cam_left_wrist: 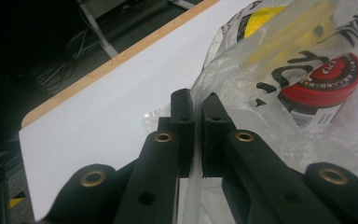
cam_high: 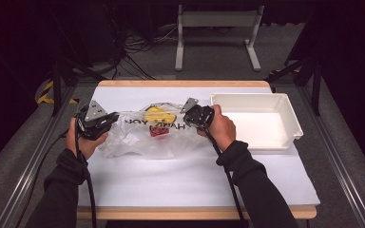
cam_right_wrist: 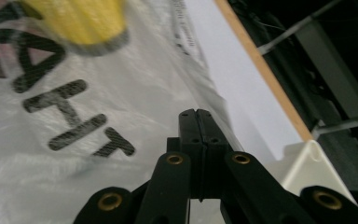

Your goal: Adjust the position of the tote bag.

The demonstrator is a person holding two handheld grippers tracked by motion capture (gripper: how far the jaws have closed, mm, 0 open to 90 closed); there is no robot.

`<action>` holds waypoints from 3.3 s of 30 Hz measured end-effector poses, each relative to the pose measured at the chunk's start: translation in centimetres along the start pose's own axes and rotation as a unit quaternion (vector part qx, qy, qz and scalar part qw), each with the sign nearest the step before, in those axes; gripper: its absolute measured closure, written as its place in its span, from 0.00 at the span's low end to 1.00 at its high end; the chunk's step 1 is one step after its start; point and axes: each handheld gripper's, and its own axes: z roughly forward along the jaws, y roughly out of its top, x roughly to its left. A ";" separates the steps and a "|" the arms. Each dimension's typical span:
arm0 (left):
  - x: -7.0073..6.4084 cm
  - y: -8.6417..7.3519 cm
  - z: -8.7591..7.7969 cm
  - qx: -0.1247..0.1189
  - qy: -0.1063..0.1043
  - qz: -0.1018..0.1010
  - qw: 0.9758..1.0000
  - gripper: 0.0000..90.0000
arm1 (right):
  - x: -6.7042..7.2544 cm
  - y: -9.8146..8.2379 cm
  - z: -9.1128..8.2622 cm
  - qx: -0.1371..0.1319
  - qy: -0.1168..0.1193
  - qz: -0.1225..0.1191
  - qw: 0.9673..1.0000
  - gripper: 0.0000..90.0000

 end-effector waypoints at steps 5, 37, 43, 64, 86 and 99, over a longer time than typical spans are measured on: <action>0.1 -0.1 -0.3 0.004 0.006 0.006 1.000 0.91 | -0.7 -0.2 -0.8 -0.014 -0.037 0.014 0.999 1.00; -0.7 1.4 -1.4 -0.022 -0.010 0.012 1.000 1.00 | 5.1 2.9 -0.4 0.029 0.122 -0.101 0.987 0.52; -1.0 1.5 -1.1 -0.023 -0.006 0.025 0.999 0.99 | 4.0 2.4 0.6 0.018 0.064 -0.082 0.994 0.98; 1.5 4.3 -0.4 0.009 0.055 0.053 0.997 0.98 | -1.0 5.2 -0.6 -0.010 -0.040 -0.032 0.999 1.00; 2.3 5.1 -3.2 -0.042 -0.020 0.012 0.999 0.59 | 0.1 5.6 0.3 -0.007 0.008 -0.023 1.000 1.00; 1.4 2.7 -2.2 -0.093 -0.059 -0.043 0.993 0.37 | 0.0 4.4 1.0 0.016 0.025 -0.013 0.999 1.00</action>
